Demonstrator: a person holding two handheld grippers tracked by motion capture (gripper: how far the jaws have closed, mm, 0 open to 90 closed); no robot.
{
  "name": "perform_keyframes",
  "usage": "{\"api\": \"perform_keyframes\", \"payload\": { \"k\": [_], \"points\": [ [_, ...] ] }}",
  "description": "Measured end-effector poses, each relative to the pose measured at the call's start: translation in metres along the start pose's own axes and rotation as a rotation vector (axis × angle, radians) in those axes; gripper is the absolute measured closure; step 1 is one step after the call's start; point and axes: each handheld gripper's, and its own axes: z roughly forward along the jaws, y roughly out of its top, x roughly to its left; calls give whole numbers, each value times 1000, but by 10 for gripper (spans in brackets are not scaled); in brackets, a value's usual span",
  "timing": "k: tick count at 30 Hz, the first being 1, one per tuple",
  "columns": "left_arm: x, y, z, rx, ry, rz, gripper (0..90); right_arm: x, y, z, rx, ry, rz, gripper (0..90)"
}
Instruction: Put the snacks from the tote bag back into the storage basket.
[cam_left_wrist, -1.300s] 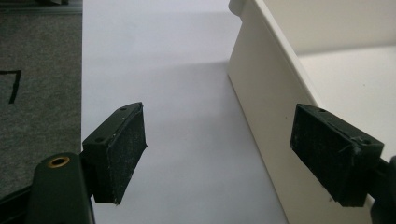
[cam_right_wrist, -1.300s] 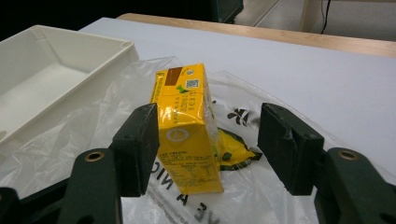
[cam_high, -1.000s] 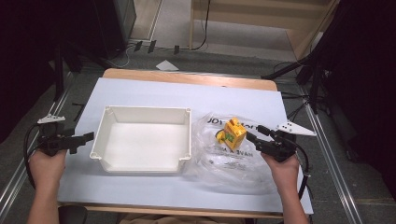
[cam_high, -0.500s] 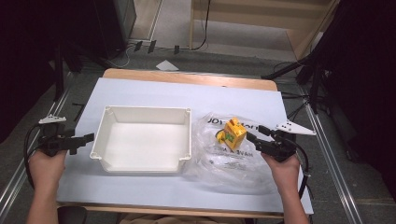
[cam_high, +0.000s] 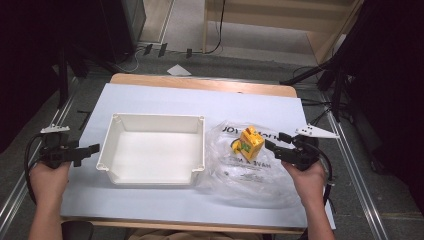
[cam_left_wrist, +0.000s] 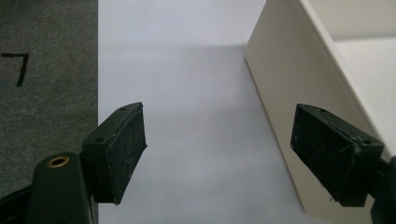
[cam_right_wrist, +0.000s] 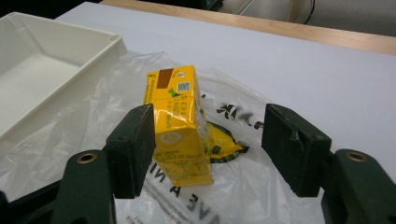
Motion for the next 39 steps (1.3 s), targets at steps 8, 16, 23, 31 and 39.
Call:
{"api": "perform_keyframes", "payload": {
  "k": [8, 16, 23, 31, 39],
  "points": [
    [2, 2, 1, -5, -2, -6, 189, 6, 19, -10, 38, -11, 6, 361],
    [-1, 3, 4, -1, -6, 5, 189, 12, 35, -8, 125, -7, -21, 358],
    [-2, 3, 6, 2, -9, 15, 189, 18, 48, -7, 184, -26, -46, 351],
    [-2, 3, 7, 4, -7, 18, 188, 20, 54, 4, 248, -30, -74, 348],
    [-2, 3, 6, 1, -7, 20, 188, 24, 60, 17, 308, -29, -96, 347]
  ]
}}
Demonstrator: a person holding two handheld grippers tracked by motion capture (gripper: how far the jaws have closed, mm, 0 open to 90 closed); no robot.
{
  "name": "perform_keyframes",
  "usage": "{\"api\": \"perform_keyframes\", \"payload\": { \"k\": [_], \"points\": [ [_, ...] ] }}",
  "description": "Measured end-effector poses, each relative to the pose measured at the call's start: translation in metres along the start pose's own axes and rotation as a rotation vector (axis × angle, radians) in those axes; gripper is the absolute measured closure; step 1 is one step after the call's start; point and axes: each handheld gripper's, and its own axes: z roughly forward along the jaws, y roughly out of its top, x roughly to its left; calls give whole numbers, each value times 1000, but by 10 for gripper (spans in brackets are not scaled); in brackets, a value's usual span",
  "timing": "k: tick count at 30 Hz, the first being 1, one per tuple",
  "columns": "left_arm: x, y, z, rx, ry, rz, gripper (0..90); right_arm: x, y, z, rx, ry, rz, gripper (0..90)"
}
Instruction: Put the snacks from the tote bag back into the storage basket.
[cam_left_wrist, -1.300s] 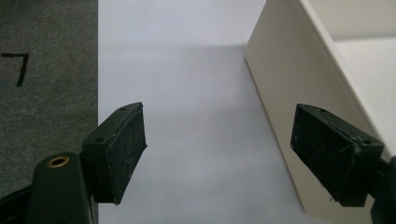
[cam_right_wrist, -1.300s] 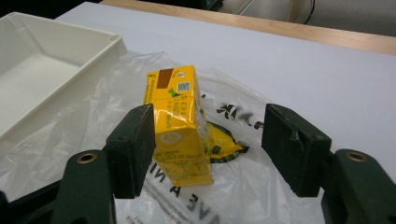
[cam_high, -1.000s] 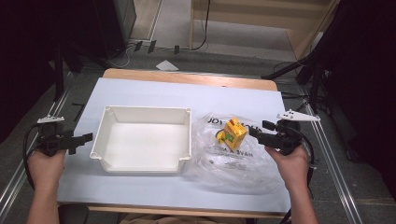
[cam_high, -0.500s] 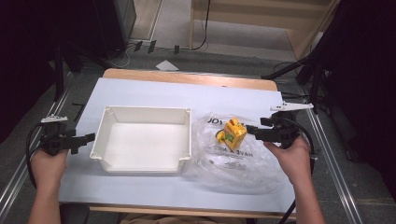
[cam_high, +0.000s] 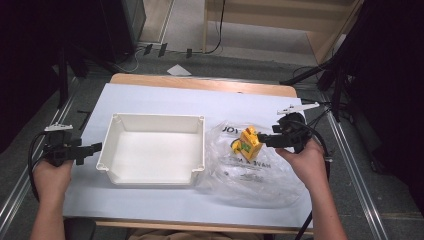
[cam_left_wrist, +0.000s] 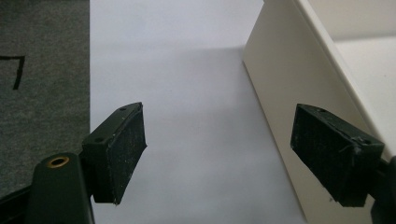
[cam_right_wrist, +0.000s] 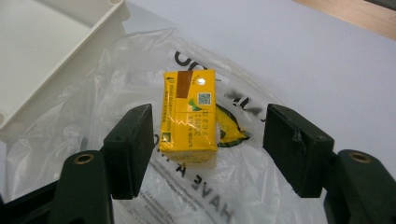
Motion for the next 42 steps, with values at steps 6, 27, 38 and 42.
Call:
{"api": "perform_keyframes", "payload": {
  "k": [6, 27, 38, 42],
  "points": [
    [1, 0, 0, -1, -2, 2, 188, 1, 5, 8, 25, -2, -22, 343],
    [1, -1, 1, 5, -4, -1, 188, 8, 5, 41, 66, -19, -18, 326],
    [3, -1, 1, 3, -6, -3, 188, 8, -1, 55, 72, -15, 10, 331],
    [3, -1, 1, 3, -6, -7, 187, 7, -6, 60, 70, -11, 16, 353]
  ]
}}
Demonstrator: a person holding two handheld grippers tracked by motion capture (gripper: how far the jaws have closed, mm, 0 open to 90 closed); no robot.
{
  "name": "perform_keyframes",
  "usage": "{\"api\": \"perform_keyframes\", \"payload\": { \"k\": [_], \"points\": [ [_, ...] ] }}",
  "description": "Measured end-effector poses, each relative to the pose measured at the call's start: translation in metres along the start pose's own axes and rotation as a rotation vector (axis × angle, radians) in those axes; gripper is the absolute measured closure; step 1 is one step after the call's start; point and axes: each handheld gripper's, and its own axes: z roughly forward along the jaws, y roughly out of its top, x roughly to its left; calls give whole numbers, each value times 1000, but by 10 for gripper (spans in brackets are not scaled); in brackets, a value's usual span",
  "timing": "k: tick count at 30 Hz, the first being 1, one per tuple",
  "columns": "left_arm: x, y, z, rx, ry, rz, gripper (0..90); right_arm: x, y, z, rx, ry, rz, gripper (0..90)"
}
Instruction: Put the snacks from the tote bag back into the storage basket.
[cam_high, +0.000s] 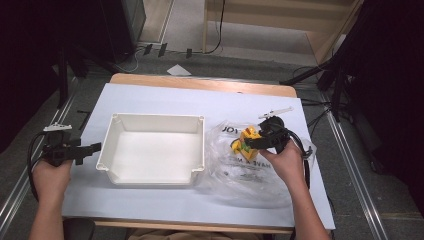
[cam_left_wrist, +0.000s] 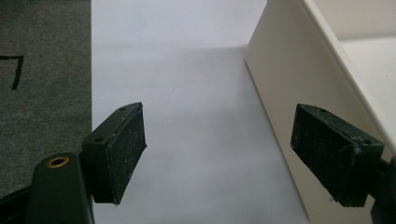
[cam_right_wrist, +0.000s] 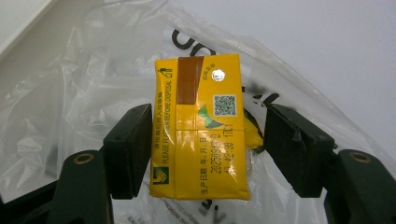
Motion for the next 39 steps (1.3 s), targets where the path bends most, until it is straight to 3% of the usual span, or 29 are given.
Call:
{"api": "perform_keyframes", "payload": {
  "k": [19, 23, 30, 39],
  "points": [
    [0, 0, 1, 4, -3, 5, 188, 2, -4, 13, 21, -5, -12, 436],
    [0, 0, 1, 5, -3, 4, 188, 2, -4, 13, 24, 6, -16, 460],
    [0, 0, 2, 5, -4, 6, 188, 5, -3, 12, 25, -26, -46, 497],
    [1, -1, 1, 7, -2, 5, 188, 4, -3, 11, 27, -23, -55, 502]
  ]
}}
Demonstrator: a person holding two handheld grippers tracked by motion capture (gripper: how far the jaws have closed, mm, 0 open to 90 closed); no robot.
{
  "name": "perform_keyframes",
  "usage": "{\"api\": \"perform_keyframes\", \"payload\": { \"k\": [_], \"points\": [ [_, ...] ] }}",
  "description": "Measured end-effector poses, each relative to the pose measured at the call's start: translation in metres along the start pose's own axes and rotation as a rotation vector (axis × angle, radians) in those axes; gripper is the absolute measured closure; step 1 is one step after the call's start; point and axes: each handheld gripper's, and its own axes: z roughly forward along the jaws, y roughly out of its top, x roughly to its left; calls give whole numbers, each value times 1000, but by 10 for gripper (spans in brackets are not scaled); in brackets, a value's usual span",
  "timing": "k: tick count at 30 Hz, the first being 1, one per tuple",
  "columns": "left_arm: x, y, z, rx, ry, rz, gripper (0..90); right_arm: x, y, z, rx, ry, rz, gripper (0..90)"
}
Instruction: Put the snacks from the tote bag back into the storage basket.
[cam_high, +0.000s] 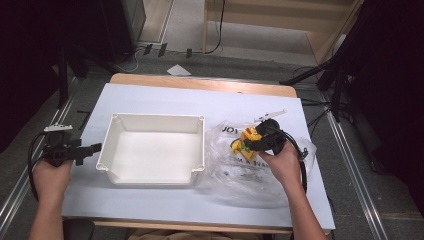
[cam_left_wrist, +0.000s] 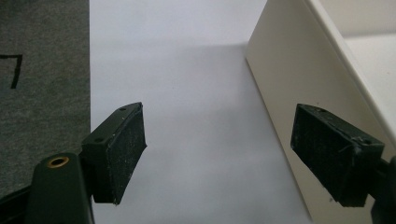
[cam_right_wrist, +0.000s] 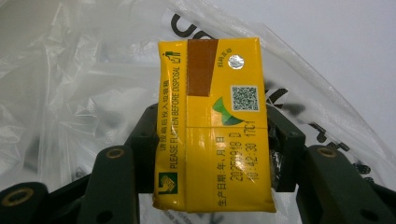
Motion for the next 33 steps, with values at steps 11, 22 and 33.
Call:
{"api": "perform_keyframes", "payload": {
  "k": [11, 22, 33],
  "points": [
    [2, -1, 0, 3, 1, -5, 188, 0, 0, -1, 3, 6, -41, 506],
    [2, 0, 0, 1, 1, -5, 188, -4, -1, -3, 5, 40, -99, 510],
    [2, 0, 1, 2, 0, -5, 188, -3, 0, -6, 0, 54, -110, 513]
  ]
}}
